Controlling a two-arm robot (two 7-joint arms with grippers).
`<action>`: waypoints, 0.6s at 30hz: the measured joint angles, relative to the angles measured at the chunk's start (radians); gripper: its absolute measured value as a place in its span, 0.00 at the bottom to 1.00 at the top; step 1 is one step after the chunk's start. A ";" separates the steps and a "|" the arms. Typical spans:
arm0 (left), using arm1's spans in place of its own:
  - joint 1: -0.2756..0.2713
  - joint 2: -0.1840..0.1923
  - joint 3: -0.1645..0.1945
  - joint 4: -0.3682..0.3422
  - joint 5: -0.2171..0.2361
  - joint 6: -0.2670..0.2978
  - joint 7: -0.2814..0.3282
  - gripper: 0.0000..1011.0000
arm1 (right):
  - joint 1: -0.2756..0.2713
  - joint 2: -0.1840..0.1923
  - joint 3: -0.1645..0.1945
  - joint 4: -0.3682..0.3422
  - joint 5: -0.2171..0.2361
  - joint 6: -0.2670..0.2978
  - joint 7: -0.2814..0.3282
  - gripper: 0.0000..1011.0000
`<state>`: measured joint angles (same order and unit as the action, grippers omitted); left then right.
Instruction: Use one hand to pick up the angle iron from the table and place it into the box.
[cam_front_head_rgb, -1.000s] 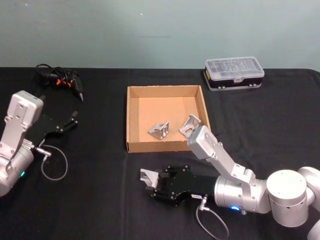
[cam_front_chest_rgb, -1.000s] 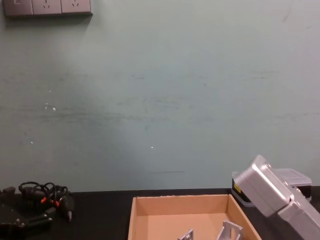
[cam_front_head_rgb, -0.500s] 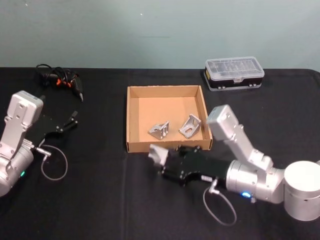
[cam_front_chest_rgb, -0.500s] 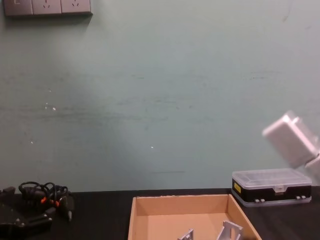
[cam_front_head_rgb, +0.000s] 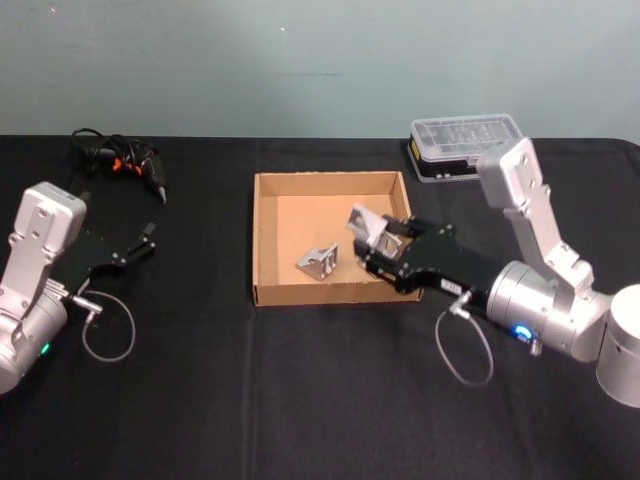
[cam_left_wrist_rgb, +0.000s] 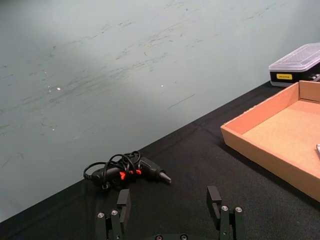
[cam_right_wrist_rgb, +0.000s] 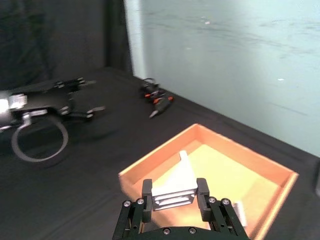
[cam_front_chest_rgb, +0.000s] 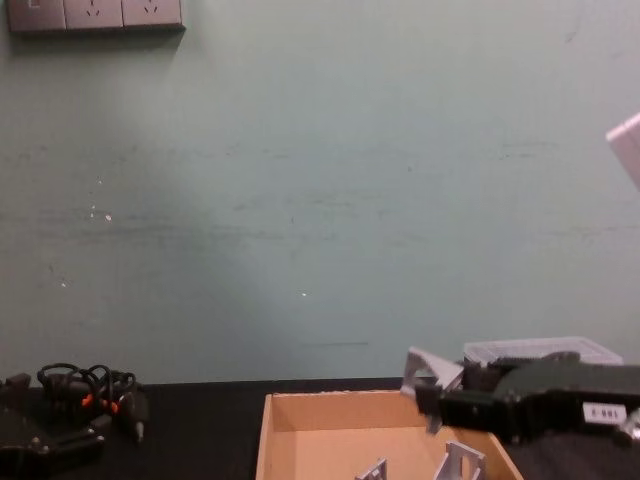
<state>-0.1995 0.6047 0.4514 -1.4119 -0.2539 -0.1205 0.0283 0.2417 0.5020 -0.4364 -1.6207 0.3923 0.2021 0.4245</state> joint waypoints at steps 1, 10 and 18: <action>0.000 0.000 0.000 0.000 0.000 0.000 0.000 0.99 | 0.005 -0.007 0.008 0.006 0.000 0.005 -0.014 0.53; 0.000 0.000 0.000 0.000 0.000 0.000 0.000 0.99 | 0.065 -0.065 0.022 0.067 -0.025 0.042 -0.070 0.52; 0.000 0.000 0.000 0.000 0.000 0.000 0.000 0.99 | 0.125 -0.127 0.004 0.140 -0.068 0.074 -0.095 0.53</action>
<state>-0.1996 0.6047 0.4514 -1.4120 -0.2539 -0.1205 0.0283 0.3669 0.3752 -0.4326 -1.4807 0.3240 0.2758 0.3292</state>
